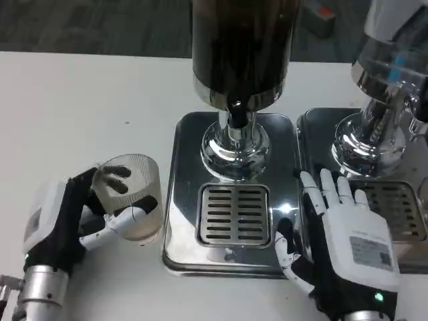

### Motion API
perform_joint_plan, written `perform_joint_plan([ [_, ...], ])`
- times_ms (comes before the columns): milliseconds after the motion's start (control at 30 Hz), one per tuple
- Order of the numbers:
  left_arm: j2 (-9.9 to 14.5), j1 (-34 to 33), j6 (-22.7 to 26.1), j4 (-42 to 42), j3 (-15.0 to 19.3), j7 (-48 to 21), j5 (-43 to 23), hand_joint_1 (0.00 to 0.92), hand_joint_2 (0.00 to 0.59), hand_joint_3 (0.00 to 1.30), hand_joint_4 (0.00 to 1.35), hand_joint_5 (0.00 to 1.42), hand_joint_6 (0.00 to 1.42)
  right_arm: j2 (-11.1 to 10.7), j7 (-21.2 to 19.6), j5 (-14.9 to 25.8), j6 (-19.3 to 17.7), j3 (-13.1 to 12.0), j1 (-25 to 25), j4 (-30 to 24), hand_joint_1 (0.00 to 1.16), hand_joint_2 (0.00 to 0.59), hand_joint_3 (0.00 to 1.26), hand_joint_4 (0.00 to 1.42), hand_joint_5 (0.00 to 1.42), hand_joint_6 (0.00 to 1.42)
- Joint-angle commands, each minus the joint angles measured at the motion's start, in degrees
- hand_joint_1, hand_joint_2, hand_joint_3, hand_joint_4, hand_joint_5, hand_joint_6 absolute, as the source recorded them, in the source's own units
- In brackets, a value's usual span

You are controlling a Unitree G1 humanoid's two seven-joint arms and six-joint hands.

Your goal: Grasp the cup under the faucet to collect the drink, then remove the cup.

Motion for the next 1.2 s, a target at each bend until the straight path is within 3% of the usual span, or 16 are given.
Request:
perform_joint_plan([
  [33,-0.1,0.1,-2.0,-0.5,0.4,2.2,0.6,0.427,0.121,0.57,0.66,0.87,0.85,0.2,-1.0,0.6,-0.3,-0.4,-0.5,0.4,0.46,0.543,0.10,0.00,0.00,0.00],
  [700,-0.1,-1.5,-5.6,-6.1,0.5,1.4,0.8,0.501,0.103,0.60,0.68,0.89,0.89,0.9,-2.1,-0.6,0.4,-0.5,0.0,0.2,0.46,0.535,0.10,0.00,0.00,0.00],
  [1033,-1.8,-6.6,-5.5,-3.5,-3.4,0.1,5.3,0.501,0.099,0.60,0.68,0.89,0.88,0.8,-2.4,-2.6,1.9,-1.0,1.0,-1.8,0.45,0.541,0.10,0.00,0.00,0.00],
  [1200,-2.3,-9.3,-5.1,-0.9,-7.8,4.3,11.9,0.503,0.097,0.60,0.68,0.89,0.88,1.3,-3.1,-3.2,2.8,-1.5,2.2,-2.7,0.44,0.543,0.10,0.00,0.00,0.00],
])
